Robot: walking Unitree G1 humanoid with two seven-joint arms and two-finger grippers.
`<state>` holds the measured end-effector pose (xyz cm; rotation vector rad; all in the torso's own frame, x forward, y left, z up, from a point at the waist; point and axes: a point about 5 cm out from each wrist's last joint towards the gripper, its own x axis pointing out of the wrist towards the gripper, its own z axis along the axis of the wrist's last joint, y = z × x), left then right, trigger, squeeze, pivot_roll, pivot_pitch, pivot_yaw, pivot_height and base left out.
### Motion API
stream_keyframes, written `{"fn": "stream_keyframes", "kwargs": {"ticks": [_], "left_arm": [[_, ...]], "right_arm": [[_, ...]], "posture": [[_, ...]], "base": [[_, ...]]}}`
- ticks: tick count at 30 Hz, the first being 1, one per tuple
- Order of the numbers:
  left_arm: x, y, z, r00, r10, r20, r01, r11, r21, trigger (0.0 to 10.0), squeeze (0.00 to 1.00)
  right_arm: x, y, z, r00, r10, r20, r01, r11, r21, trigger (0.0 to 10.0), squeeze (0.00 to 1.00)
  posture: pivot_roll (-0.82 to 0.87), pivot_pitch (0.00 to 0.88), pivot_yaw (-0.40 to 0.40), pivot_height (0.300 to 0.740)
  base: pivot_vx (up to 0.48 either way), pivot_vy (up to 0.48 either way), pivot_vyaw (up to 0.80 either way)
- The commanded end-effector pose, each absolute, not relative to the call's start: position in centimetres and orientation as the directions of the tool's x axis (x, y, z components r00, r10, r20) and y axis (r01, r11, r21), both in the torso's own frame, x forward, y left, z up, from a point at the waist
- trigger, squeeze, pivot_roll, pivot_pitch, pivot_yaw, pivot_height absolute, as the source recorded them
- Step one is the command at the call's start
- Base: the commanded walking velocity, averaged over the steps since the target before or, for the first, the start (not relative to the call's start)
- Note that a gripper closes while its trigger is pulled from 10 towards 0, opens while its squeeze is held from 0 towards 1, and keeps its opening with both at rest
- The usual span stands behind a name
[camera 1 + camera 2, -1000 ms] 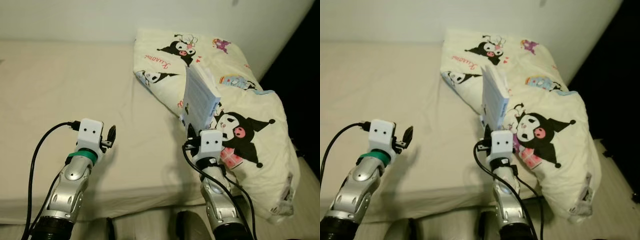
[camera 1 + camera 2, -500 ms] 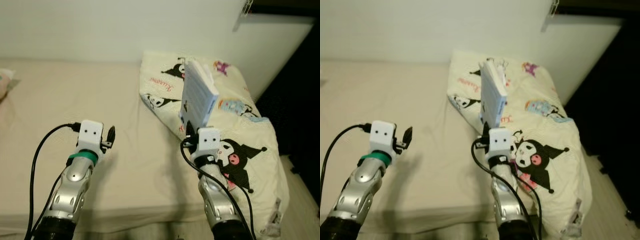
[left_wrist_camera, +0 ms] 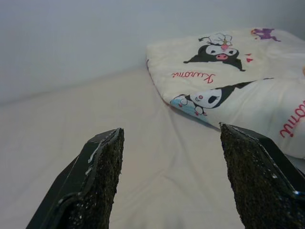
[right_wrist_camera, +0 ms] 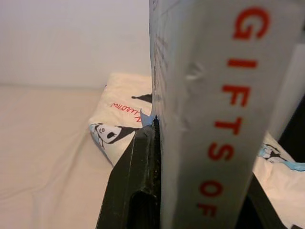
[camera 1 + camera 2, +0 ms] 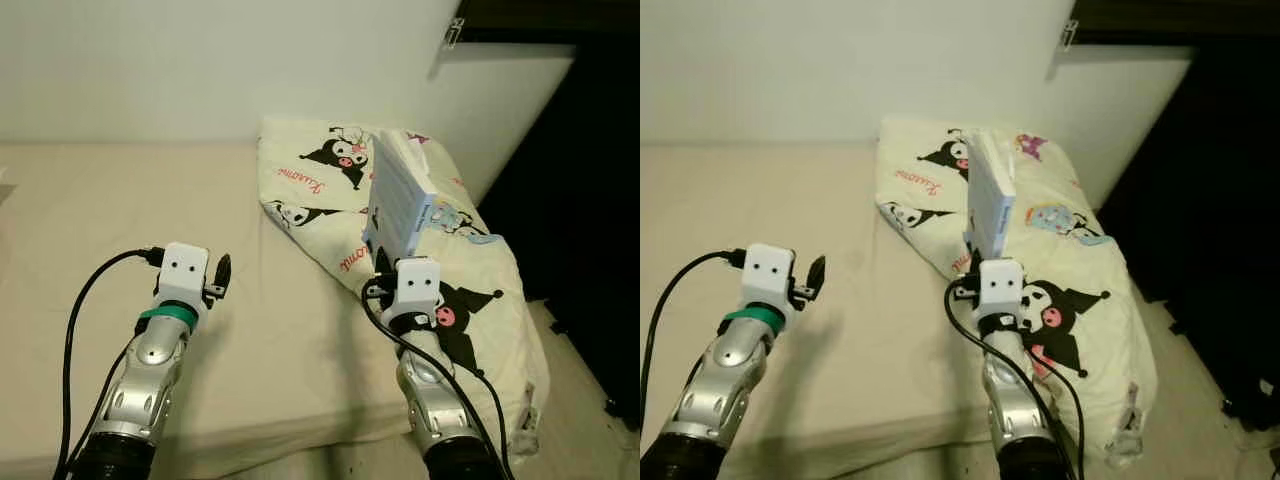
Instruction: Clean up the room
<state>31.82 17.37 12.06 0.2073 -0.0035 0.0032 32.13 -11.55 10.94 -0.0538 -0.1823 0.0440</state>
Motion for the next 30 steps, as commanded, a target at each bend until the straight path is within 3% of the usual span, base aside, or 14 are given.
{"fn": "stream_keyframes", "kwargs": {"ticks": [1,14,30], "left_arm": [[31.7,17.1,11.5,1.000,0.001,-0.012,0.001,0.978,0.211,10.0,0.00],[30.6,17.8,10.1,0.996,0.084,-0.038,-0.074,0.975,0.209,10.0,0.00],[30.1,17.8,9.6,0.995,0.098,-0.036,-0.087,0.969,0.231,10.0,0.00]], "right_arm": [[32.2,-11.5,11.3,0.977,0.045,0.209,-0.035,0.998,-0.049,10.0,0.00],[32.6,-11.0,11.1,0.979,0.079,0.189,-0.070,0.996,-0.052,10.0,0.00],[32.6,-10.8,10.7,0.979,0.098,0.180,-0.089,0.994,-0.058,10.0,0.00]], "posture": [[0.09,0.000,-0.009,0.740],[0.11,0.008,-0.028,0.740],[0.12,0.002,-0.032,0.740]], "base": [[0.000,0.000,0.00],[0.000,0.000,0.00],[0.000,0.360,0.00]]}}
